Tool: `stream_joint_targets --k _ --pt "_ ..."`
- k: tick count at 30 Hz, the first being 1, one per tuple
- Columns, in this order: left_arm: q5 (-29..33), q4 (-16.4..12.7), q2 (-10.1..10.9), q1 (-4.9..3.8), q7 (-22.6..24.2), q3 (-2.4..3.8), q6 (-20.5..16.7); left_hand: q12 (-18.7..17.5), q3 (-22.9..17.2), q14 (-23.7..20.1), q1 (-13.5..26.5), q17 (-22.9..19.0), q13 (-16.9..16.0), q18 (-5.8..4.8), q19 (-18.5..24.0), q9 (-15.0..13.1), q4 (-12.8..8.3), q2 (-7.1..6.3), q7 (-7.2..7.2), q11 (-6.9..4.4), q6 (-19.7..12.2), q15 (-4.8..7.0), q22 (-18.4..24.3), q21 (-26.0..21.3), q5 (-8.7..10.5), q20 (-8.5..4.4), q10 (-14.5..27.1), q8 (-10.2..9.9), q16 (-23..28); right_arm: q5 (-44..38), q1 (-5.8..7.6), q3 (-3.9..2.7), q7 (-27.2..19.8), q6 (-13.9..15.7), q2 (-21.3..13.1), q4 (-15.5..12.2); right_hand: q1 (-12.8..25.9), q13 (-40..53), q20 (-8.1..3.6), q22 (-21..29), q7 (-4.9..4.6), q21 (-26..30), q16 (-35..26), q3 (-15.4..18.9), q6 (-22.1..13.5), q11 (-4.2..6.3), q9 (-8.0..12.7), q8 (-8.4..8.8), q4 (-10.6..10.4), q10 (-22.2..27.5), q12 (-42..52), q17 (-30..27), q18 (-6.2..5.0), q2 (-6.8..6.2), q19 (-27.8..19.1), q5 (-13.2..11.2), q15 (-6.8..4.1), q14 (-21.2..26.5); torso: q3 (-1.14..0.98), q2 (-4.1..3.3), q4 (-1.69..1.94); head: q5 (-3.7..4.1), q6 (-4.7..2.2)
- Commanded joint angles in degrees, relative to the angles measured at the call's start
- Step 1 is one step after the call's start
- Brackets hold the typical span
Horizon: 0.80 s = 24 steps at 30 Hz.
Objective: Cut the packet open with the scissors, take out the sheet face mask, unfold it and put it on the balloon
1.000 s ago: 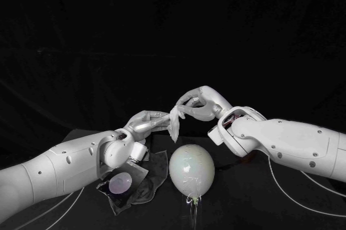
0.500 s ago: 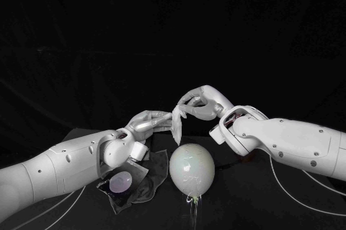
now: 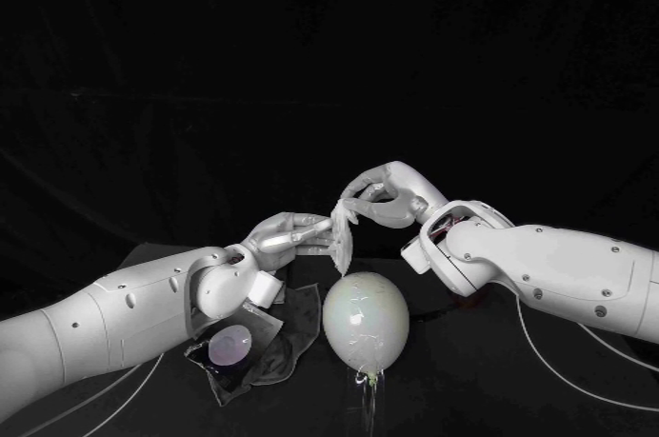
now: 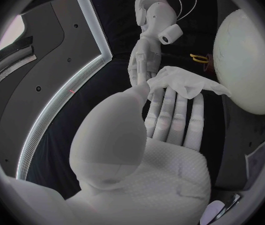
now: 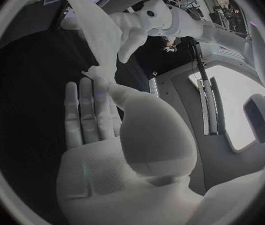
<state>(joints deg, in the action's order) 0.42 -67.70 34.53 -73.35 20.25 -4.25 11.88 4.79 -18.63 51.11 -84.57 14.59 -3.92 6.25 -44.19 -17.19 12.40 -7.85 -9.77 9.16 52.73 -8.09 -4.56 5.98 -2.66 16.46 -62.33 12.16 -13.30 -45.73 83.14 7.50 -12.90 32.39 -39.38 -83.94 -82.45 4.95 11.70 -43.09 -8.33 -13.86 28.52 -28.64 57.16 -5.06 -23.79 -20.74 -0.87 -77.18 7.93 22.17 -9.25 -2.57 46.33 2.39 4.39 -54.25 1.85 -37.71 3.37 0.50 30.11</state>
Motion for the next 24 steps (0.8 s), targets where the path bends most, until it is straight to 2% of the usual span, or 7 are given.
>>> stream_joint_targets --k 1,10,24 --pt "-1.79 -0.26 -0.1 -0.05 -0.97 0.07 1.04 -0.57 0.54 -0.07 -0.33 0.19 0.13 0.85 -0.68 0.31 -0.07 -0.65 0.02 0.68 -0.98 -0.41 0.0 0.39 -0.07 0.08 0.84 -0.66 0.05 1.3 -0.01 -0.04 -1.47 2.2 -0.17 -0.43 -0.05 0.05 -0.04 -0.15 0.09 -0.24 -0.23 -0.15 0.35 0.4 -2.48 -0.22 0.1 0.02 -0.26 -0.06 -0.91 0.7 -0.31 0.36 0.31 -0.31 0.02 0.04 -0.02 0.01 0.12" --pt "-3.7 -0.19 -0.15 -0.05 -1.99 0.06 -0.39 -1.01 1.28 -0.09 -0.89 0.47 0.15 1.34 -1.34 0.73 -0.1 -0.91 0.55 1.37 -1.9 -0.79 0.08 0.58 -0.08 0.07 2.12 -1.28 0.12 4.52 -0.03 -0.08 -3.31 5.2 -1.01 -1.27 -0.02 0.07 -0.04 -0.21 0.11 -0.29 -0.22 -0.16 0.37 0.42 -2.49 -0.24 0.14 -0.03 -0.25 -0.05 -0.93 0.71 -0.3 0.36 0.29 -0.37 0.02 0.0 -0.04 0.03 0.21" --pt "-5.97 0.04 -0.47 -0.04 -2.76 0.03 -1.8 -0.63 1.72 0.38 -1.87 0.87 -0.02 1.99 -2.4 0.96 -0.35 -0.74 0.32 1.14 -2.05 -0.62 0.06 1.01 -0.09 0.06 1.78 -1.46 -0.09 5.68 -0.04 -0.1 -3.77 5.66 -1.4 -1.66 -0.01 0.08 -0.05 -0.26 0.12 -0.33 -0.21 -0.18 0.38 0.44 -2.5 -0.25 0.19 -0.05 -0.24 -0.04 -0.94 0.71 -0.29 0.36 0.27 -0.41 0.01 0.03 -0.01 -0.03 0.26"
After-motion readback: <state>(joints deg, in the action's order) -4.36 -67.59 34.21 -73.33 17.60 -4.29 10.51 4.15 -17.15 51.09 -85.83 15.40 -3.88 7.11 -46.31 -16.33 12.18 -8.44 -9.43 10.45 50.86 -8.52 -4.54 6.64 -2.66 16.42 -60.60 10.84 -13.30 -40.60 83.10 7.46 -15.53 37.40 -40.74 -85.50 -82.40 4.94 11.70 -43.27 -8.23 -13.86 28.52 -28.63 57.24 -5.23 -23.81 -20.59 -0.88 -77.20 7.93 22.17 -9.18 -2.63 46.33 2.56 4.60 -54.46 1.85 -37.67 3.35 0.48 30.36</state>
